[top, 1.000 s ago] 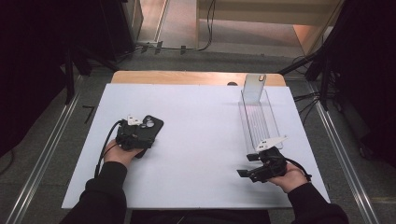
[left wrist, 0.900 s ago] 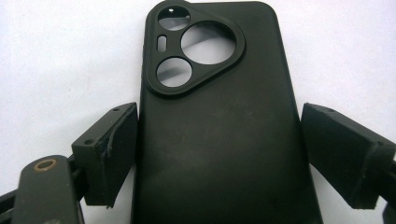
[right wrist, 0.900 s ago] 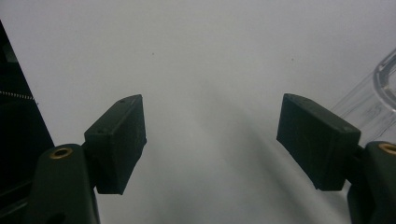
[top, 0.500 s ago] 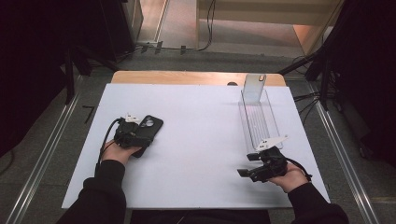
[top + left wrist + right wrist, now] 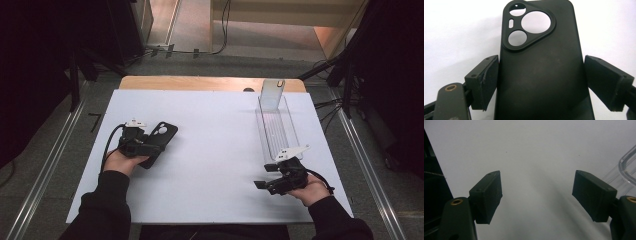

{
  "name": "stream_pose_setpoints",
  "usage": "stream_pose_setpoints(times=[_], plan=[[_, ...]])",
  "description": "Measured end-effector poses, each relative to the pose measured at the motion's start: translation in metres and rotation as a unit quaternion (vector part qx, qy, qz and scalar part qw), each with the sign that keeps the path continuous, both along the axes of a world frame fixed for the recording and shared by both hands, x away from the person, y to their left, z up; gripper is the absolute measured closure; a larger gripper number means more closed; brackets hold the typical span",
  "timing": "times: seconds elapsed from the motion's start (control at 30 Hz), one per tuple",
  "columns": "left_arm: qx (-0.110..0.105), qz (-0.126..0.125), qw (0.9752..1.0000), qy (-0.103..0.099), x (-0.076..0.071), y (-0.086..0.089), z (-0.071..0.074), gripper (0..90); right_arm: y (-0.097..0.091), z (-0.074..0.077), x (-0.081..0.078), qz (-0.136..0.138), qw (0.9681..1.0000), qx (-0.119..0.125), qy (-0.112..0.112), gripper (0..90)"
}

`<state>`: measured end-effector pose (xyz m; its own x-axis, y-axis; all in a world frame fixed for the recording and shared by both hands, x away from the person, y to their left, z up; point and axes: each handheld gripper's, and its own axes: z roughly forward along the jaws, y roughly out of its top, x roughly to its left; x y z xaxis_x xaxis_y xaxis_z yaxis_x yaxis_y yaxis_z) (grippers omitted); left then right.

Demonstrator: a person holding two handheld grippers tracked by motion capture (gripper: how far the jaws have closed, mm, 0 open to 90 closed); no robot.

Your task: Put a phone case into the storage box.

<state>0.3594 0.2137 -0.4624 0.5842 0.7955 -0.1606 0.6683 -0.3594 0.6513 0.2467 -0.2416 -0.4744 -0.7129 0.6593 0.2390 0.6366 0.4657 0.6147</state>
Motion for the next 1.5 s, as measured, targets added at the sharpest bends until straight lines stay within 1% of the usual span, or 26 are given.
stream_pose_setpoints(times=[0.07, 0.13, 0.2, 0.23, 0.3, 0.4, 0.5, 0.57, 0.67, 0.7, 0.83, 0.9, 0.97, 1.07, 1.17, 1.23, 1.27, 1.3, 1.37, 1.43, 1.5], plan=[[-0.014, -0.006, 0.9999, 0.006, -0.003, -0.002, 0.003, 15.7, 0.0, 0.0, 0.0, -0.004, 1.0, 0.001, 0.0, 21.9], [-0.019, -0.015, 0.9997, 0.01, -0.006, -0.006, 0.006, 15.7, -0.001, 0.001, 0.0, -0.005, 1.0, 0.004, 0.0, 21.9], [-0.022, -0.026, 0.9993, 0.013, -0.009, -0.01, 0.008, 15.7, 0.0, 0.002, -0.001, -0.003, 1.0, 0.005, -0.006, 21.9], [-0.027, -0.029, 0.9991, 0.016, -0.011, -0.013, 0.009, 15.6, 0.0, 0.002, -0.001, 0.0, 0.9999, 0.006, -0.011, 21.9], [-0.028, -0.036, 0.9988, 0.019, -0.015, -0.018, 0.01, 15.6, 0.001, 0.003, -0.002, 0.003, 0.9999, 0.009, -0.014, 21.9], [-0.037, -0.048, 0.9978, 0.027, -0.02, -0.025, 0.012, 15.6, 0.002, 0.003, -0.002, 0.002, 0.9999, 0.012, -0.011, 21.9], [-0.042, -0.058, 0.997, 0.029, -0.026, -0.032, 0.013, 15.6, 0.003, 0.004, -0.003, 0.002, 0.9998, 0.017, -0.012, 21.9], [-0.046, -0.062, 0.9965, 0.031, -0.029, -0.036, 0.013, 15.6, 0.003, 0.005, -0.003, 0.002, 0.9996, 0.022, -0.015, 21.9], [-0.051, -0.067, 0.9959, 0.033, -0.034, -0.041, 0.013, 15.6, 0.006, 0.007, -0.003, -0.003, 0.9995, 0.03, -0.012, 21.8], [-0.055, -0.07, 0.9955, 0.034, -0.036, -0.043, 0.014, 15.6, 0.006, 0.007, -0.003, 0.0, 0.9994, 0.032, -0.014, 21.7], [-0.066, -0.073, 0.9946, 0.034, -0.042, -0.049, 0.015, 15.6, 0.01, 0.011, -0.004, -0.002, 0.9994, 0.031, -0.014, 21.6], [-0.072, -0.074, 0.994, 0.035, -0.045, -0.052, 0.016, 15.6, 0.012, 0.013, -0.004, -0.01, 0.9994, 0.031, -0.014, 21.6], [-0.074, -0.075, 0.9939, 0.033, -0.047, -0.054, 0.016, 15.6, 0.014, 0.016, -0.004, -0.01, 0.9992, 0.035, -0.014, 21.4], [-0.082, -0.074, 0.9934, 0.03, -0.051, -0.059, 0.017, 15.6, 0.019, 0.02, -0.005, -0.013, 0.9989, 0.044, -0.011, 21.1], [-0.086, -0.073, 0.9934, 0.022, -0.054, -0.064, 0.018, 15.6, 0.025, 0.025, -0.005, -0.012, 0.9987, 0.047, -0.013, 21.1], [-0.091, -0.071, 0.9932, 0.017, -0.056, -0.067, 0.018, 15.6, 0.029, 0.028, -0.004, -0.017, 0.9986, 0.049, -0.012, 21.1], [-0.093, -0.067, 0.9934, 0.011, -0.057, -0.069, 0.018, 15.5, 0.031, 0.029, -0.004, -0.02, 0.9985, 0.05, -0.01, 21.1], [-0.095, -0.066, 0.9932, 0.011, -0.057, -0.07, 0.018, 15.6, 0.033, 0.03, -0.003, -0.025, 0.9983, 0.053, -0.006, 21.1], [-0.098, -0.064, 0.9931, 0.002, -0.058, -0.072, 0.018, 15.6, 0.034, 0.032, -0.001, -0.032, 0.998, 0.055, -0.006, 21.1], [-0.101, -0.059, 0.9931, -0.01, -0.059, -0.075, 0.018, 15.5, 0.035, 0.034, 0.002, -0.04, 0.9974, 0.061, -0.001, 21.1], [-0.108, -0.056, 0.9924, -0.02, -0.06, -0.078, 0.018, 15.5, 0.036, 0.036, 0.004, -0.049, 0.9967, 0.065, 0.003, 21.1]])
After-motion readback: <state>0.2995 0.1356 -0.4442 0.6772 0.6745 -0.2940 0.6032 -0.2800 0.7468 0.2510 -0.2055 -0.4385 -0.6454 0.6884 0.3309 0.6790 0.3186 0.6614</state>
